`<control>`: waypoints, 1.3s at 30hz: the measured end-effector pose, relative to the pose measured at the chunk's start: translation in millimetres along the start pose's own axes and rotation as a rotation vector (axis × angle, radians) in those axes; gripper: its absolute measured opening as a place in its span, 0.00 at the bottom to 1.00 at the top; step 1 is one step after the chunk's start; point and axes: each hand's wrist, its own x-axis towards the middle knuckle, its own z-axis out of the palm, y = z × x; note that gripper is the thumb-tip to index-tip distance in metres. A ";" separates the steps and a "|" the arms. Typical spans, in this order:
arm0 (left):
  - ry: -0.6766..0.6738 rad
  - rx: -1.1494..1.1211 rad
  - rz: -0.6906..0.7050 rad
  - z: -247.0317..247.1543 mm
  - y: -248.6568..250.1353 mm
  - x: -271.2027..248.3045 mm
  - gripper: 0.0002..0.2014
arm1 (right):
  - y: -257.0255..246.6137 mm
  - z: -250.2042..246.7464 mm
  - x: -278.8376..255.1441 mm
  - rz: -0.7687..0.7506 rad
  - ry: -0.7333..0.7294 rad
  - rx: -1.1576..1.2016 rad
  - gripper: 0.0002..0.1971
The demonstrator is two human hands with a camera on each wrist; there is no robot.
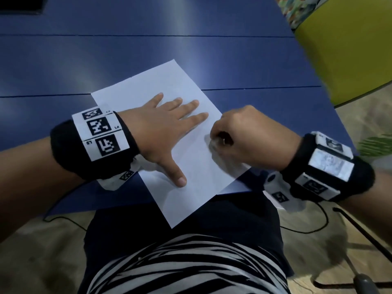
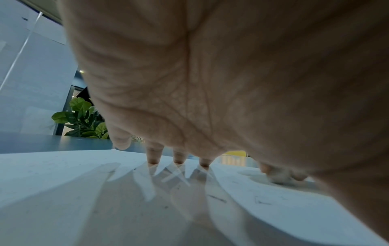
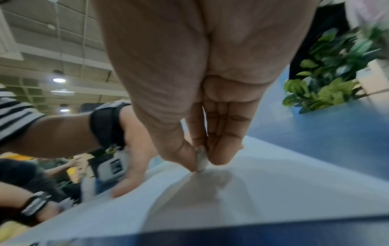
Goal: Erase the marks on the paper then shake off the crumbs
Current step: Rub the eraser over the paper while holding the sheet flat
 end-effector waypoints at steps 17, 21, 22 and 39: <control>-0.006 -0.024 0.001 0.7 -0.5 0.3 0.81 | -3.3 -4.1 3.7 0.053 -0.019 -0.007 0.11; -0.016 -0.018 -0.010 -1.0 1.3 -1.5 0.80 | -24.4 4.0 -10.5 -0.067 -0.125 -0.006 0.09; -0.016 -0.015 -0.013 -1.2 1.1 -1.7 0.80 | -23.9 4.3 -11.5 -0.067 -0.144 -0.002 0.08; 0.004 0.002 0.011 -1.9 2.7 -0.6 0.74 | -3.4 9.1 -24.4 0.068 0.010 0.051 0.09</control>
